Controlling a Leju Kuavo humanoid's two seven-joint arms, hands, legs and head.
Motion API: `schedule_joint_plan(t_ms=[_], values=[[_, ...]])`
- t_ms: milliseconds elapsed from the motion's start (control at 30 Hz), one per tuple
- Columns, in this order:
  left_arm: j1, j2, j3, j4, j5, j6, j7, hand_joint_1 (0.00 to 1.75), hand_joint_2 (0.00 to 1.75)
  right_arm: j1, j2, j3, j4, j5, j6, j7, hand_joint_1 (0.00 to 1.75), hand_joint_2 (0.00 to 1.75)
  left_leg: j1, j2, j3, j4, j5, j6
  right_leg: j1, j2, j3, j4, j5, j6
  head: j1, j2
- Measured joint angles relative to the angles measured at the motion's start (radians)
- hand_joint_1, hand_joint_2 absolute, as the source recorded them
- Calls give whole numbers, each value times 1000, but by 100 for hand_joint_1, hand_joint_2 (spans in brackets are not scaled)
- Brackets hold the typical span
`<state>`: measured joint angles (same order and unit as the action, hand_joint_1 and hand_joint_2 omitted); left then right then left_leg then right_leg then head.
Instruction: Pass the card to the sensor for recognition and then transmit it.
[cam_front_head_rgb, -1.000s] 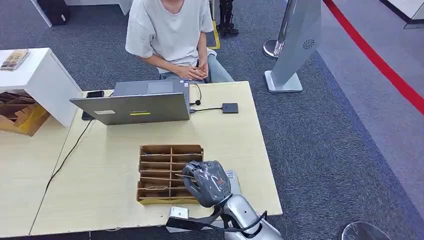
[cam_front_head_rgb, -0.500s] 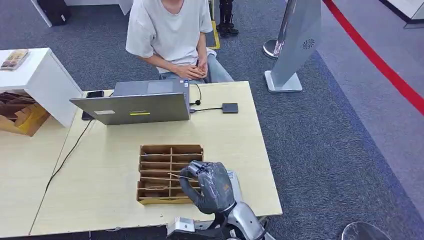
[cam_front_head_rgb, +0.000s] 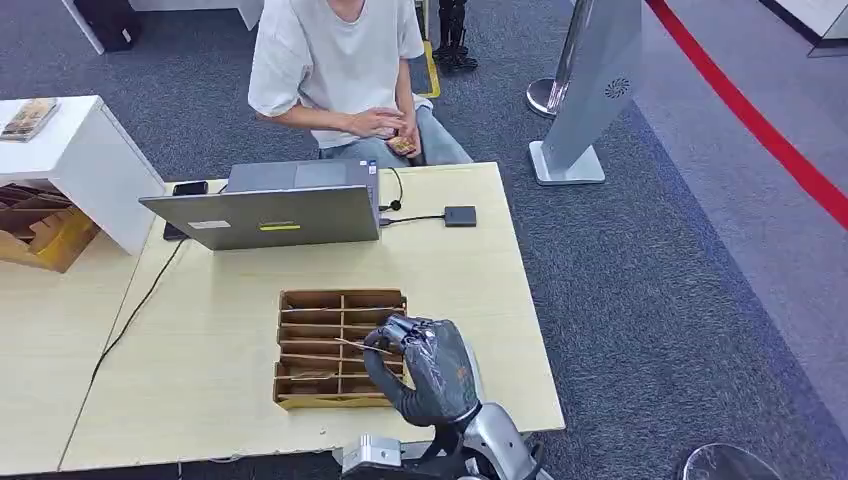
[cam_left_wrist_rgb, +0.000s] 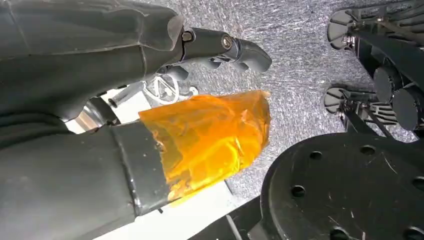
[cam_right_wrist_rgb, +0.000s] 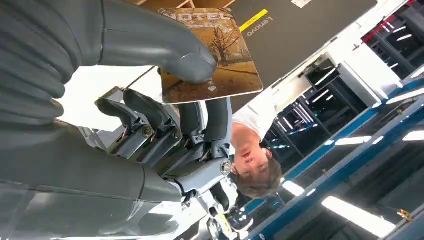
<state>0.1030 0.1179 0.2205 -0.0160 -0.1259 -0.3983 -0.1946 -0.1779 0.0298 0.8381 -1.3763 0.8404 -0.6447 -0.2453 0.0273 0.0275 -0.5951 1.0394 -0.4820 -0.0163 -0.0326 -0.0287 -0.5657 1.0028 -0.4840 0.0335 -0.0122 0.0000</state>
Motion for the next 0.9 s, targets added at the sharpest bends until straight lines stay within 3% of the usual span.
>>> schedule_joint_plan(t_ms=[567,600,633,700,733,767,800,833,900], values=[[0,9,-2,0,-16,3,-11,0,0,-45,-14,-14,-16,-26,10,-8,175,175,0,0,0,0,0,0,0,0,0,0,0,0,0,0],[-8,2,-11,-4,-67,50,-21,0,0,-46,-14,-16,-17,-11,14,3,175,175,0,-1,8,0,0,0,0,0,-2,0,0,0,0,0],[-23,-29,-40,-24,-161,138,-3,0,0,-43,-14,-18,-26,20,21,31,175,175,-1,-2,7,0,0,0,-1,-2,-2,0,1,0,0,0],[-69,-87,-141,-73,-377,466,104,0,0,-36,-7,-24,-50,98,32,89,175,175,-3,-6,4,0,3,2,-3,-6,-2,0,1,1,-1,0],[-91,-129,-185,-87,-421,658,132,0,0,-36,-3,-25,-62,128,32,107,175,175,-2,-7,3,0,4,3,-2,-7,-1,0,2,2,0,0],[-108,-151,-215,-95,-430,786,142,0,0,-36,0,-27,-71,143,32,118,175,175,-2,-7,3,1,4,3,-2,-7,0,0,2,2,0,0],[-128,-179,-243,-106,-438,869,149,0,0,-37,0,-33,-78,151,32,127,175,175,-2,-7,3,1,4,3,-2,-7,0,0,3,3,0,0],[-144,-197,-266,-115,-442,900,149,0,0,-38,1,-41,-83,159,32,133,175,175,-3,-6,3,1,4,3,-2,-6,0,0,4,2,0,0],[-162,-211,-299,-130,-452,839,150,0,0,-42,2,-54,-88,173,32,147,175,175,-3,-4,5,1,4,3,-3,-4,0,0,6,3,-1,0]])
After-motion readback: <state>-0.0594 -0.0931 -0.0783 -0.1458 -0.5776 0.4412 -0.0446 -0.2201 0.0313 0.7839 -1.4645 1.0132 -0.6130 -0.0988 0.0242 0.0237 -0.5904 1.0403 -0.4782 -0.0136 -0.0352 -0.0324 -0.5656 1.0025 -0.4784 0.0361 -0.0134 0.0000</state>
